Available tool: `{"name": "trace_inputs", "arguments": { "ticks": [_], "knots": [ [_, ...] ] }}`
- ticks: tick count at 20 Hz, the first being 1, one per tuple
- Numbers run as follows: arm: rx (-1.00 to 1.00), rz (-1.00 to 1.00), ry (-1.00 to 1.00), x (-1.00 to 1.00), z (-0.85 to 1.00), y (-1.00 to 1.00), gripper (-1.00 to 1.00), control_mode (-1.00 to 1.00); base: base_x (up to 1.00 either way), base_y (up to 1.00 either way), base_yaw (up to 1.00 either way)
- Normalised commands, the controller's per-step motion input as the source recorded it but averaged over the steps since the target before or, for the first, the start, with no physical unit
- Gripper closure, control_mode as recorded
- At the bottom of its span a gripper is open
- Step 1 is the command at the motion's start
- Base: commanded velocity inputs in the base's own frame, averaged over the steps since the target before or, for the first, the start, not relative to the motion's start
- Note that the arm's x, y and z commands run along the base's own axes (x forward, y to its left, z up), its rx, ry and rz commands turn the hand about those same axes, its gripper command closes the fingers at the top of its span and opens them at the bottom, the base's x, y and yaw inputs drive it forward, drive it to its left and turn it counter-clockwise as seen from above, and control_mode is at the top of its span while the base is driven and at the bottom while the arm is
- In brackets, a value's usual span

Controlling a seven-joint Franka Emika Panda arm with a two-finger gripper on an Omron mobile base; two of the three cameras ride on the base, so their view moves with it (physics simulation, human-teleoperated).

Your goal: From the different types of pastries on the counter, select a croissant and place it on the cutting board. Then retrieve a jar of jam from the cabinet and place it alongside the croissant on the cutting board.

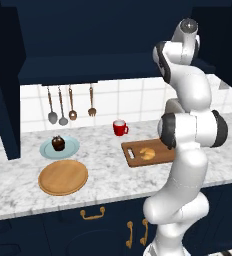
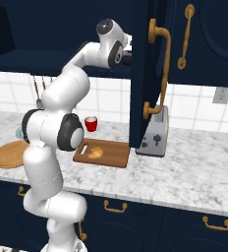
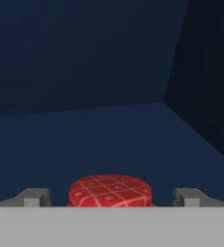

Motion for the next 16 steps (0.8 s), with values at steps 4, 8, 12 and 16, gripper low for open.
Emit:
{"name": "trace_inputs", "arguments": {
  "ticks": [4, 8, 12, 16],
  "knots": [
    [0.00, 0.00, -0.01, -0.09, -0.35, 0.00, 1.00, -1.00, 0.00, 0.00, 0.00],
    [0.00, 0.00, 0.00, -0.03, -0.49, -0.03, 1.00, -1.00, 0.00, 0.00, 0.00],
    [0.00, 0.00, -0.06, -0.17, -0.28, -0.08, 1.00, -1.00, 0.00, 0.00, 0.00],
    [0.00, 0.06, -0.37, -0.91, -0.04, -0.23, 1.00, -1.00, 0.00, 0.00, 0.00]
  ]
}}
